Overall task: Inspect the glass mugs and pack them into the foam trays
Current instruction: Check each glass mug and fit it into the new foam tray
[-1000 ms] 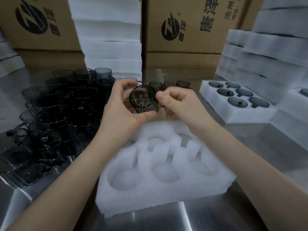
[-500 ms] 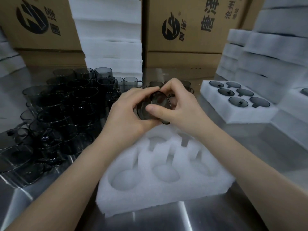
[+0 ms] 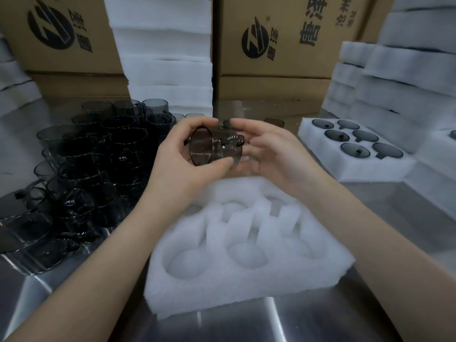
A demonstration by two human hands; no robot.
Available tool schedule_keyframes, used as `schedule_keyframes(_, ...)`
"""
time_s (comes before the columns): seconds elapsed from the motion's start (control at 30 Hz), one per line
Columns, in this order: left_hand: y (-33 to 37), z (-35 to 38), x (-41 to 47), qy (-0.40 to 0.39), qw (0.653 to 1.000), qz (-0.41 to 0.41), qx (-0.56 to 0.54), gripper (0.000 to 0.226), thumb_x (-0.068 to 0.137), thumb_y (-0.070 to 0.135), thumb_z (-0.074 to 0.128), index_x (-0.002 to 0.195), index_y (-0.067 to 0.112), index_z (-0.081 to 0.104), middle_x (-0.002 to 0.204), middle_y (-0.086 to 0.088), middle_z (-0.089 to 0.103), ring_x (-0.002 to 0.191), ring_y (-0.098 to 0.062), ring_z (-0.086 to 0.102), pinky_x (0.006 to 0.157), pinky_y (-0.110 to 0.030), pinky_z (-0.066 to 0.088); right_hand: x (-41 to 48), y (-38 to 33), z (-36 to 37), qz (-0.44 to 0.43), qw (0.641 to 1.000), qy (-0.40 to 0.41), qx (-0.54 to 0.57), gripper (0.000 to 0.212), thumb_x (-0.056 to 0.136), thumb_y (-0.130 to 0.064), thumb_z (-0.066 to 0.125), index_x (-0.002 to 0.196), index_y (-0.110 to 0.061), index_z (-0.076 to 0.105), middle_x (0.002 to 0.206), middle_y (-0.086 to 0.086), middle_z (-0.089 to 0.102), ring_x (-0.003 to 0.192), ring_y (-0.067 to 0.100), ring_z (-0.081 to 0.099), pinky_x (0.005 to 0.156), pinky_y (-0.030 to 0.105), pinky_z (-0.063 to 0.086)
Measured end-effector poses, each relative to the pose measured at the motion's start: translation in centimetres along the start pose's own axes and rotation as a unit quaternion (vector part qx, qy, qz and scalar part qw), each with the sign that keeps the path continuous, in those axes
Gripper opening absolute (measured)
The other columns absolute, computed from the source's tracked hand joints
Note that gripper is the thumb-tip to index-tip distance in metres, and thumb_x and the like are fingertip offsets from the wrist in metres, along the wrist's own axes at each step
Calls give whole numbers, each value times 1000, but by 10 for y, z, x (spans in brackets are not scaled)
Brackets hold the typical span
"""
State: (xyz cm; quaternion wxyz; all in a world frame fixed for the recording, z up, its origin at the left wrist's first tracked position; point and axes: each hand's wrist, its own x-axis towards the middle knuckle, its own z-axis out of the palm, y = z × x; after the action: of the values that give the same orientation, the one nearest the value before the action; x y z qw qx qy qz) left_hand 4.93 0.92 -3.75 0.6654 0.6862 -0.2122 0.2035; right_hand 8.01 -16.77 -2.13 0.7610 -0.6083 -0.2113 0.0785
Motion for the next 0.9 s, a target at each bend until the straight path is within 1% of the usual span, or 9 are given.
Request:
schedule_keyframes(0.07,0,-2,1,6,999,-7,-31,49,65,4,78,108,19,60,104,4,67,97,-10,68,83,-23,53,0,0,-1,13,998,-59,7,47,83,-1,41,126,-8,59,115,12,68,97,25,66,78,42,56)
schedule_keyframes(0.17,-1,-4,2,22,998,-19,-52,48,65,8,79,107,19,59,106,3,68,103,-11,66,87,-24,51,-1,0,-2,3,998,-61,-7,49,87,-10,49,136,-8,52,126,15,61,99,26,62,72,36,56)
schedule_keyframes(0.23,-2,-4,3,25,998,-25,-52,49,64,11,79,107,20,59,106,3,69,103,-12,66,86,-23,52,-2,1,-3,-5,999,-49,-22,50,88,-15,54,138,-12,51,122,15,61,92,26,61,67,34,54)
schedule_keyframes(0.33,-4,-3,3,13,998,-37,-55,51,62,9,81,105,21,56,102,4,69,97,-8,67,80,-19,52,-3,3,-2,-14,997,-68,-18,45,90,-16,55,135,-17,52,109,11,63,78,24,62,63,31,54)
schedule_keyframes(0.4,-6,-2,2,-11,998,-44,-45,56,59,3,83,104,18,53,106,1,66,95,-5,67,80,-20,53,-3,4,-3,-19,997,-69,-29,46,89,-15,57,134,-17,52,109,12,63,77,27,61,63,31,55)
schedule_keyframes(0.47,-8,-1,2,-34,998,-49,-34,61,61,-6,84,107,12,50,109,-2,63,98,-5,66,86,-24,55,-2,4,-3,-21,997,-57,-48,50,85,-14,61,134,-15,53,109,13,62,78,31,58,62,31,55)
schedule_keyframes(0.67,-7,-1,4,-69,996,-47,13,66,65,-9,83,123,10,59,114,3,68,109,-10,65,96,-30,51,-4,5,0,-33,993,-17,-114,36,78,-20,73,112,-20,64,98,1,66,68,25,61,55,30,52)
schedule_keyframes(0.77,-5,-1,2,-84,995,-34,41,65,61,0,85,120,15,63,114,2,70,110,-10,65,98,-31,50,-6,4,3,-36,988,7,-152,30,75,-32,74,99,-21,60,87,-5,66,59,24,59,47,29,48)
schedule_keyframes(0.9,-6,1,0,-95,989,2,117,67,56,10,90,115,26,64,112,10,69,110,-6,63,101,-35,48,-7,2,9,-57,974,62,-211,24,78,-38,69,81,-20,54,63,-13,61,46,16,53,37,26,42)
